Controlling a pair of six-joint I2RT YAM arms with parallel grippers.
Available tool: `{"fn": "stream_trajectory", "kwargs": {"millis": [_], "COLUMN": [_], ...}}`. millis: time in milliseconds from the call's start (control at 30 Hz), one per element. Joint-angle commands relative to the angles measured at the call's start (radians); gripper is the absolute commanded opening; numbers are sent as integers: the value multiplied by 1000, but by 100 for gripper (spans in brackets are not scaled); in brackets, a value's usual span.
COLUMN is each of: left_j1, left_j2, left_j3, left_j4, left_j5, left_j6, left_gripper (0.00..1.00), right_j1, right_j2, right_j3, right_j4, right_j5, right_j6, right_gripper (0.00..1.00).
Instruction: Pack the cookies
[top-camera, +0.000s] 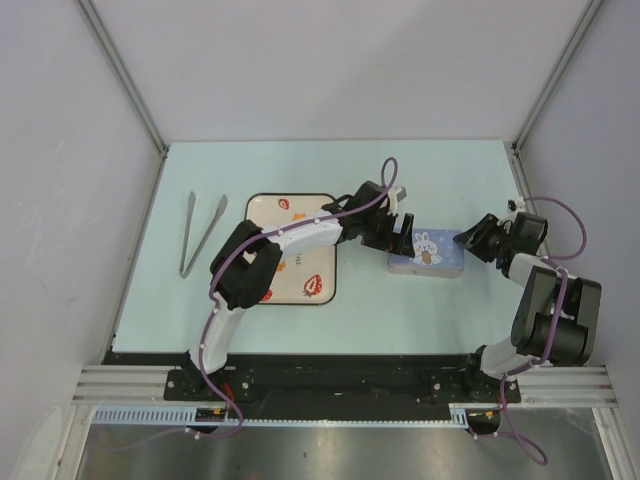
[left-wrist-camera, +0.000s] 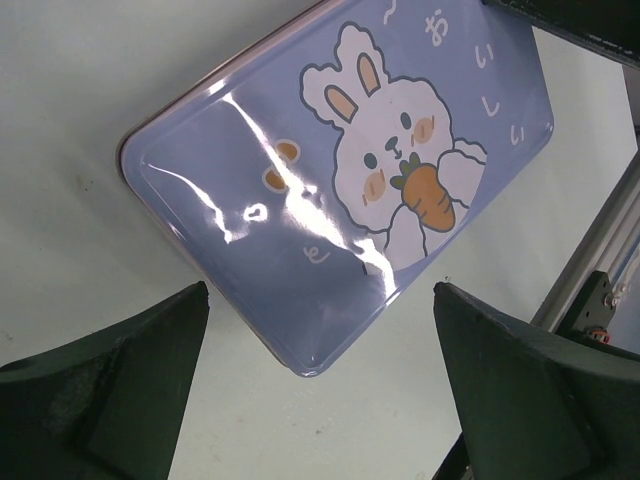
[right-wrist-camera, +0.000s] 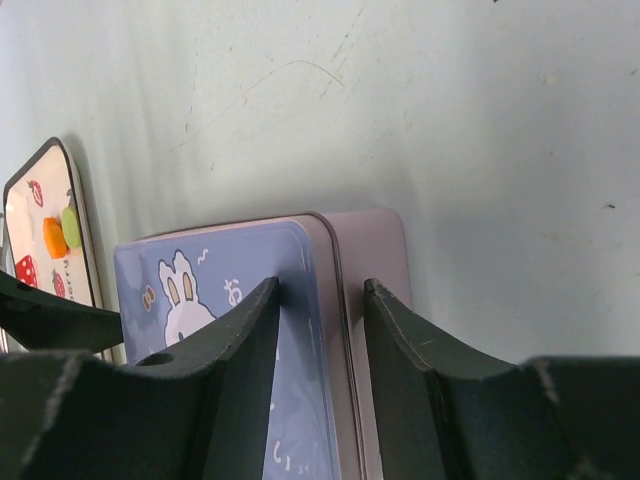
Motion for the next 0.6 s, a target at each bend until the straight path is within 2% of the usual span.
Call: {"fn": "stream_trajectory", "kwargs": {"millis": [0,167,567], "left_j1": [-10,-10,-11], "left_j2": [-9,-9,-17], "left_j3": [57,57,52], "left_j4": [-1,-1,-6], "left_j5": [0,3,2], "left_j6": [-24,-24,-24], "left_gripper": [98,98,98], "right_j1": [12,17,12], "right_j2": [41,64,132], "right_j3": [25,31,71], "right_j4": [-55,-72,-143], "right_j5": [57,71,114], "right_j6": [-47,-63,-98], "right_gripper": [43,41,26]}}
